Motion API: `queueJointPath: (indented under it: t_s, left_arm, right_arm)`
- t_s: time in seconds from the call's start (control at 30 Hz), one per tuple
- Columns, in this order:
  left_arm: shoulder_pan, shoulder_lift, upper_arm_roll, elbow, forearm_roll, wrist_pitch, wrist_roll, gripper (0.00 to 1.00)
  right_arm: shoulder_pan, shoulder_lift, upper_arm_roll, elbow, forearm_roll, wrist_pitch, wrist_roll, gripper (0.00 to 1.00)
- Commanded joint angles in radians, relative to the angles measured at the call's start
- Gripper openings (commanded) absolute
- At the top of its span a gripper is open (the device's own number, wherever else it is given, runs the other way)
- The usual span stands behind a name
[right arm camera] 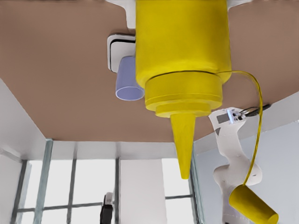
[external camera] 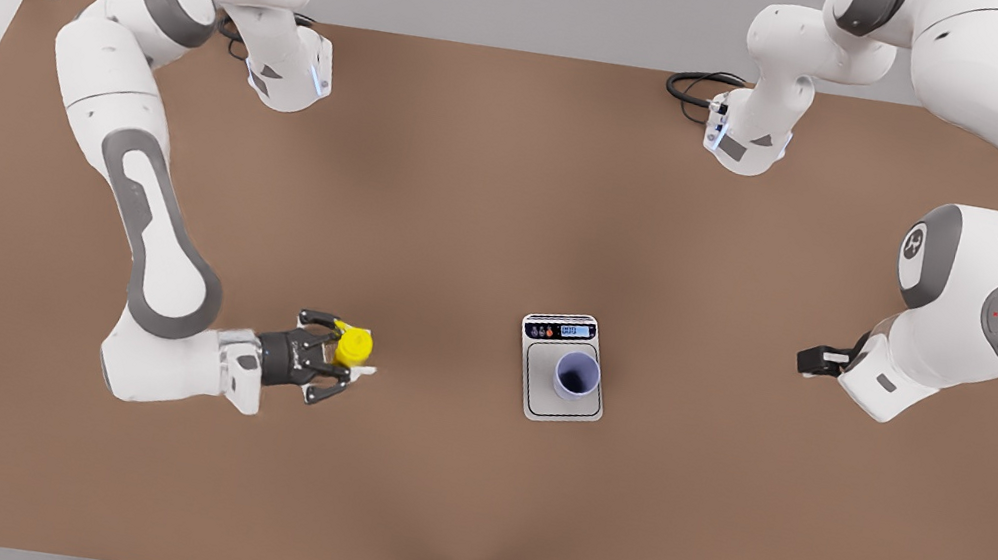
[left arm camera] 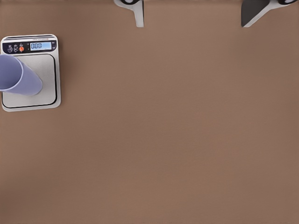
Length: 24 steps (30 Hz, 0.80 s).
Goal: Move cup to the weight, pick up sauce bottle, pour sauce
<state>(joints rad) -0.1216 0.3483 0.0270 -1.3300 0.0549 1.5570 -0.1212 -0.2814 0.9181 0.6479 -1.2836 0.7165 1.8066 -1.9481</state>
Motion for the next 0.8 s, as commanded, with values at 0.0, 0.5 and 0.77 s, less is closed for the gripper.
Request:
queueJointPath:
  t_s: [0.0, 0.5, 0.77]
  left_arm:
    - [0.0, 0.0, -0.001, 0.0, 0.0, 0.0, 0.0, 1.0]
    - [0.0, 0.006, -0.001, 0.0, 0.002, 0.002, 0.0, 1.0]
    - [0.0, 0.009, -0.001, 0.0, 0.0, 0.002, -0.002, 1.0]
  right_arm:
    - [-0.016, 0.008, -0.004, -0.014, 0.008, -0.001, -0.051, 0.51]
    - [-0.116, 0.186, -0.082, -0.046, 0.043, -0.112, -0.23, 0.52]
    - [-0.104, 0.219, -0.139, -0.052, 0.06, -0.105, -0.287, 0.61]
